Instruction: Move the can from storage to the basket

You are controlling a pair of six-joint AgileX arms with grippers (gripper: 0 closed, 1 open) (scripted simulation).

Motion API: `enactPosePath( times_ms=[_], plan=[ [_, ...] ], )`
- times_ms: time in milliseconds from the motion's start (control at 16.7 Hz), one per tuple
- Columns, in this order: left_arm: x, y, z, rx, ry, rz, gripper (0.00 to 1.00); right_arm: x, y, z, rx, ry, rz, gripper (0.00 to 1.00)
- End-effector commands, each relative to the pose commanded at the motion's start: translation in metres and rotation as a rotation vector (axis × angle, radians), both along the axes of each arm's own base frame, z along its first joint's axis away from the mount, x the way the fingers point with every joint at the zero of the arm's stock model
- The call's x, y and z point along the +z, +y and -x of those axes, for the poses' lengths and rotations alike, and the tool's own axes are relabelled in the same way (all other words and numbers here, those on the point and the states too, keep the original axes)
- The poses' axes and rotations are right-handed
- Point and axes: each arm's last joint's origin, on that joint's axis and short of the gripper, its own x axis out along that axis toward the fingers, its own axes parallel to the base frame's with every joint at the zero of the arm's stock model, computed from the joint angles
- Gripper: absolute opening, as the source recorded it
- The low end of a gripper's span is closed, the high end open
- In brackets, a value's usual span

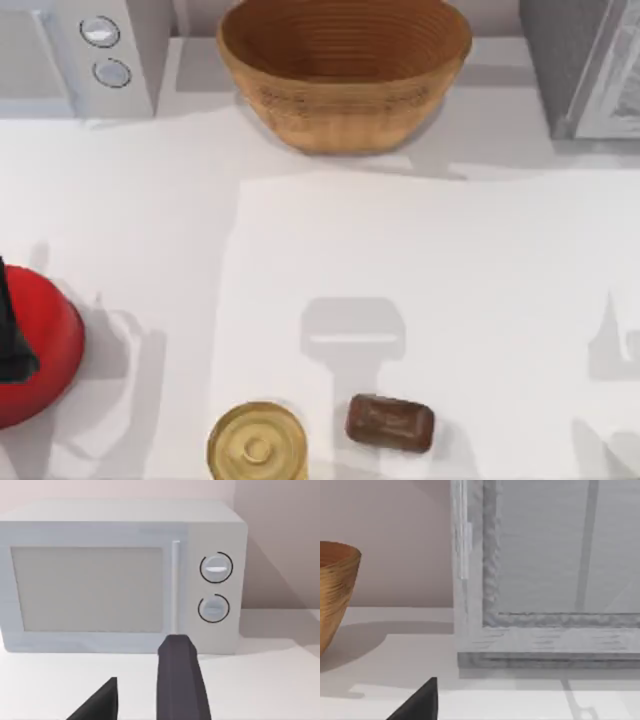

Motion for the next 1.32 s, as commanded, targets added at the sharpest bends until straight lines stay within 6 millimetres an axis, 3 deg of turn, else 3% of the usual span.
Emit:
enactPosePath(
  times_ms=[240,420,840,1080,1320],
  plan=[
    [0.000,0.000,0.000,0.000,0.000,0.000,1.00,0.008,0.000,0.000,0.000,-0.002,0.000,1.00],
    [0.000,0.000,0.000,0.000,0.000,0.000,1.00,0.040,0.001,0.001,-0.002,-0.006,0.000,1.00],
    [0.000,0.000,0.000,0.000,0.000,0.000,1.00,0.165,0.008,-0.018,-0.007,-0.011,-0.001,1.00],
    [0.000,0.000,0.000,0.000,0.000,0.000,1.00,0.237,0.015,-0.048,-0.007,-0.008,0.000,1.00],
    [0.000,0.000,0.000,0.000,0.000,0.000,1.00,0.293,0.026,-0.086,-0.004,-0.006,0.000,1.00]
  ],
)
